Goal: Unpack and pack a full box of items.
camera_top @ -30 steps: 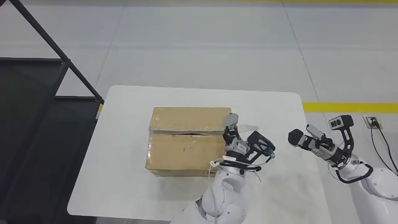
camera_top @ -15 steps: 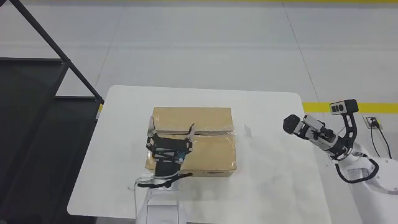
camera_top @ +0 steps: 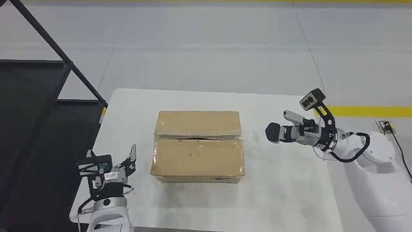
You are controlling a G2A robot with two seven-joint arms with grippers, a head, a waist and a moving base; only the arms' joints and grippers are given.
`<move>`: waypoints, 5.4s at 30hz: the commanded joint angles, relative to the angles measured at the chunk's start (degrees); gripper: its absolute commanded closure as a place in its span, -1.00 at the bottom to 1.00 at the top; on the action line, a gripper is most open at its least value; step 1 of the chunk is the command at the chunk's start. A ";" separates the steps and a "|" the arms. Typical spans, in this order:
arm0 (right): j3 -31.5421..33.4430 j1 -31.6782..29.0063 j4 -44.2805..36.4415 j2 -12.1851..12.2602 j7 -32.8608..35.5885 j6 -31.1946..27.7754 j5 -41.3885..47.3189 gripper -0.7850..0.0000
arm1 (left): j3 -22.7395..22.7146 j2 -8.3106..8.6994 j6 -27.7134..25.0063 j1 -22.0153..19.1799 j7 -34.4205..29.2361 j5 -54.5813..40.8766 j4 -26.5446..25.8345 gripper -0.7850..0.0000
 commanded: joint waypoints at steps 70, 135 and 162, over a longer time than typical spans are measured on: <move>-44.90 26.53 26.53 -22.58 -25.88 -1.66 -10.44 -1.00 | -5.32 0.71 -1.99 2.40 2.49 -11.58 5.46 -1.00; -31.45 24.62 32.68 -25.24 -16.79 0.33 -21.36 -1.00 | -0.65 2.73 -10.54 -0.65 -0.10 -6.11 10.04 -1.00; -3.52 -1.93 0.48 -14.59 -23.75 14.99 -28.44 -1.00 | 2.19 3.11 -8.47 -1.53 -1.02 -3.75 9.76 -1.00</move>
